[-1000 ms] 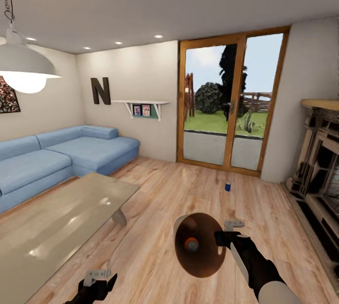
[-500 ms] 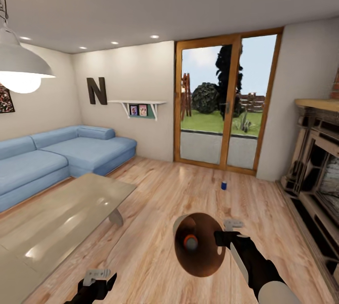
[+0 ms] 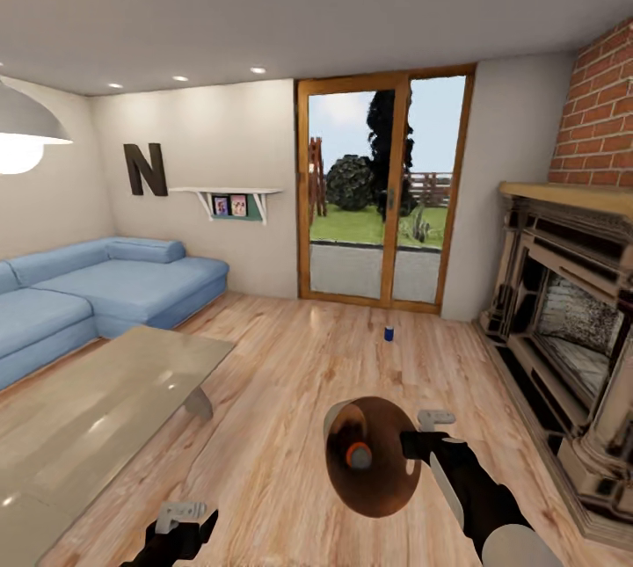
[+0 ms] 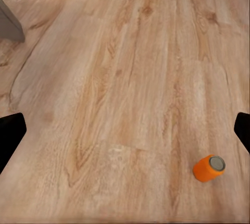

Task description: Put the three can of soda from the living room inside the tash can in the kitchen.

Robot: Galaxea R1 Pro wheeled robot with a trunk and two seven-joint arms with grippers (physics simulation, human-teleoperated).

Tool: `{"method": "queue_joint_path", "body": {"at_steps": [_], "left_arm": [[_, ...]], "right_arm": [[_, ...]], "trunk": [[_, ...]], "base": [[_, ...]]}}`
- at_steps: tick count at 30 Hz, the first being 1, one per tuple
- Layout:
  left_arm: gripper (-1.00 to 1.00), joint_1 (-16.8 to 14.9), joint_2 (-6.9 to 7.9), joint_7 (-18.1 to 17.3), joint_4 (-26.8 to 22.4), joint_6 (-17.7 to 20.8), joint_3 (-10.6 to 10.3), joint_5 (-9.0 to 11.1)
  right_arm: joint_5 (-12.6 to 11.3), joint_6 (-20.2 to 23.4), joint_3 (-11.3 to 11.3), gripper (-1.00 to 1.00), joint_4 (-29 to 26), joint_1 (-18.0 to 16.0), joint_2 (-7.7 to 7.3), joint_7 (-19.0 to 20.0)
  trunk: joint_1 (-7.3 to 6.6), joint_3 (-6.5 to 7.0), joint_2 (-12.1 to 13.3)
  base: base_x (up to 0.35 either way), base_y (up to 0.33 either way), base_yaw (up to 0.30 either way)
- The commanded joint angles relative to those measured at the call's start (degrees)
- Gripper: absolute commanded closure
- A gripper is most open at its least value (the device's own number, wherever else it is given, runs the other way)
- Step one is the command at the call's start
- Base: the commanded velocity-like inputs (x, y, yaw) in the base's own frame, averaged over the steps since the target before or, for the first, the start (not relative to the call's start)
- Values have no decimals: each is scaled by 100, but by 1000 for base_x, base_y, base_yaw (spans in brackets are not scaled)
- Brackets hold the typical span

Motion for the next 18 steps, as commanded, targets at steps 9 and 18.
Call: {"method": "queue_joint_path", "body": {"at_steps": [9, 18], "left_arm": [[-100, 0, 0, 0, 1, -6, 5, 9], [-100, 0, 0, 0, 1, -7, 11, 3]], "right_arm": [[-25, 0, 3, 100, -8, -3, 1, 1], [-25, -1, 6, 100, -8, 0, 1, 1]], "trunk": [[0, 1, -1], [0, 1, -1]], "base": [[-194, 98, -251], [-25, 88, -251]]}}
